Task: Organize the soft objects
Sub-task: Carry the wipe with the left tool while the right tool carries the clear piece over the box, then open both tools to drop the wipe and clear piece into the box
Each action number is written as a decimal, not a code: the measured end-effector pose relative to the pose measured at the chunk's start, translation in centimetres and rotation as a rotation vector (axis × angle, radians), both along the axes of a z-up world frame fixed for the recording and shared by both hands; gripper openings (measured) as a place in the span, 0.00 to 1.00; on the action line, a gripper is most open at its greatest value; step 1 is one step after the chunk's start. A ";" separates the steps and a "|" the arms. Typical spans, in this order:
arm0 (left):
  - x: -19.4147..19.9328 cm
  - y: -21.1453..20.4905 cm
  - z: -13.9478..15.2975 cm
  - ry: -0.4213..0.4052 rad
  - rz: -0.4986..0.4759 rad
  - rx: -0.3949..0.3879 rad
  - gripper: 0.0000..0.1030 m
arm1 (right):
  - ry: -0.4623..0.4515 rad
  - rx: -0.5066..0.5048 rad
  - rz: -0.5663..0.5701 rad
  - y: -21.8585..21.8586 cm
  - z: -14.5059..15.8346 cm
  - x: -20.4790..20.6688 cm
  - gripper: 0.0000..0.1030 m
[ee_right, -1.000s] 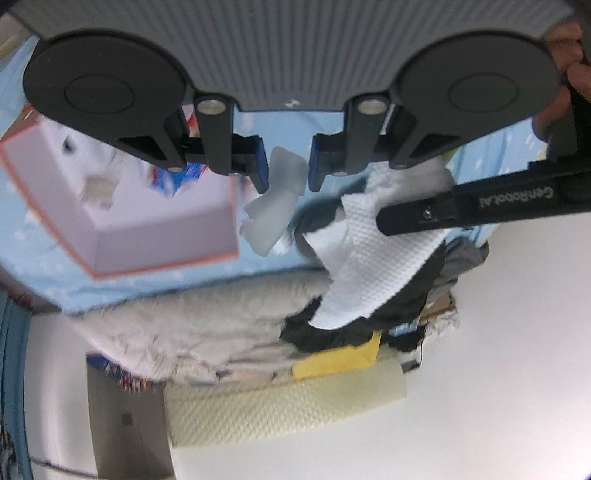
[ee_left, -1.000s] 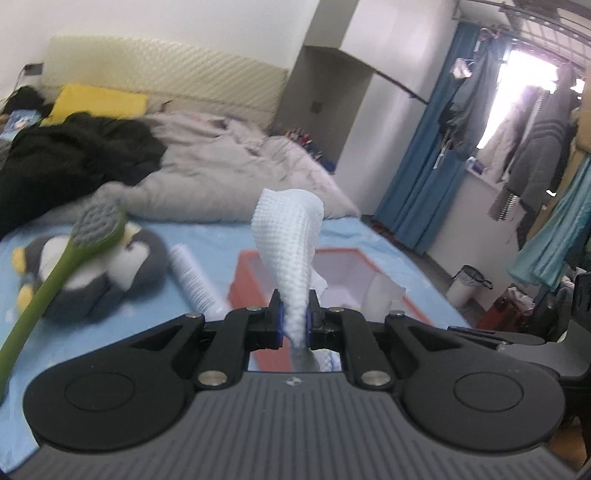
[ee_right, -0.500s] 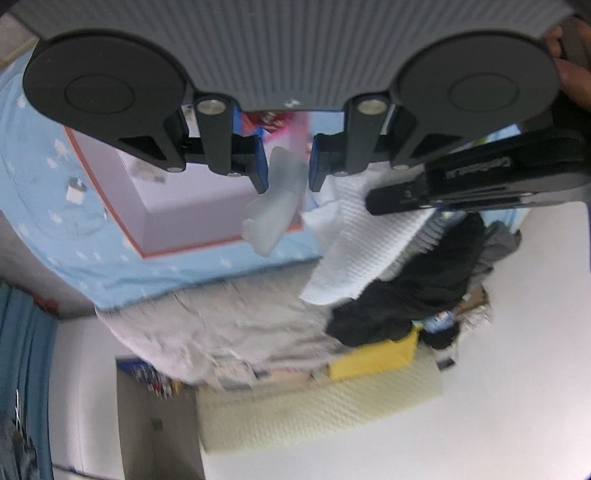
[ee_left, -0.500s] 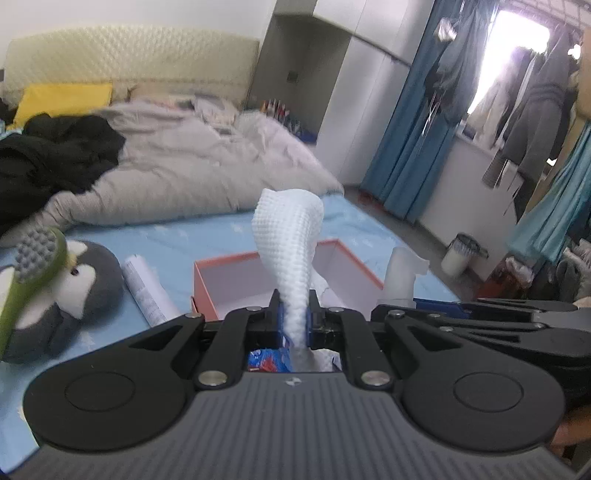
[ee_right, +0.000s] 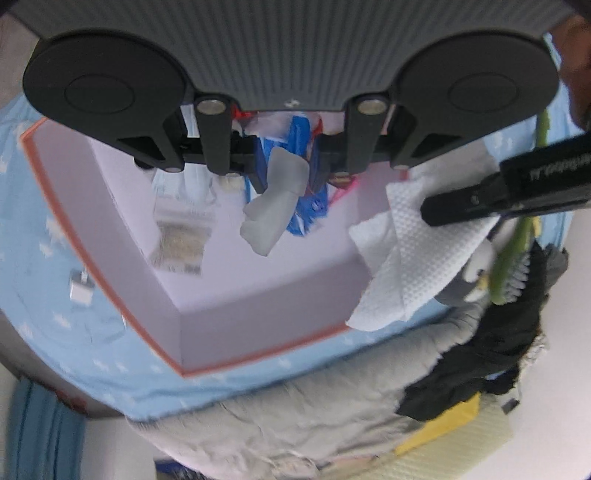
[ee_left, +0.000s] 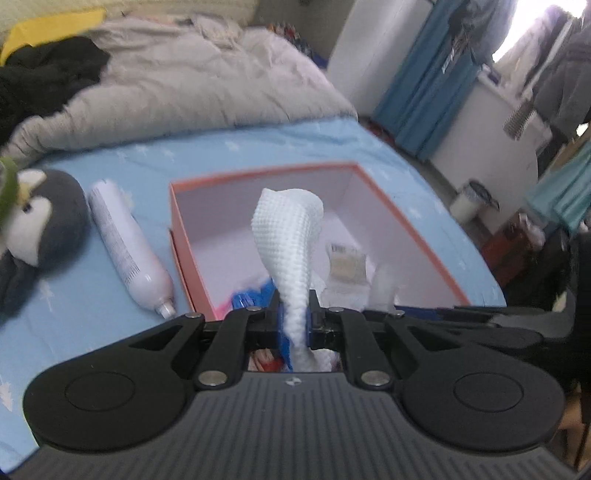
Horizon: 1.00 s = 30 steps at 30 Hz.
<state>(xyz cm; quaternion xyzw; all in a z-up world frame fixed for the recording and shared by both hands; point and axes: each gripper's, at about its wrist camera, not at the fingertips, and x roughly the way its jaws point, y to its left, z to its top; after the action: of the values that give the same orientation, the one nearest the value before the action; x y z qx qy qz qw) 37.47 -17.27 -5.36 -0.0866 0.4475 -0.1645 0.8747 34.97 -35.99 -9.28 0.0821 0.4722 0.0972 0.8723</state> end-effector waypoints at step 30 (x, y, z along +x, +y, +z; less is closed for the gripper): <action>-5.4 1.3 1.9 -0.099 -0.023 0.117 0.45 | -0.190 -0.085 -0.014 -1.6 4.1 -5.3 0.43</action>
<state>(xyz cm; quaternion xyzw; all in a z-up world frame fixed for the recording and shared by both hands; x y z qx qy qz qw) 32.10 -16.02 -3.45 -0.0216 0.4134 -0.1523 0.8975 29.67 -37.57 -5.13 0.0388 0.3904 0.0783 0.9165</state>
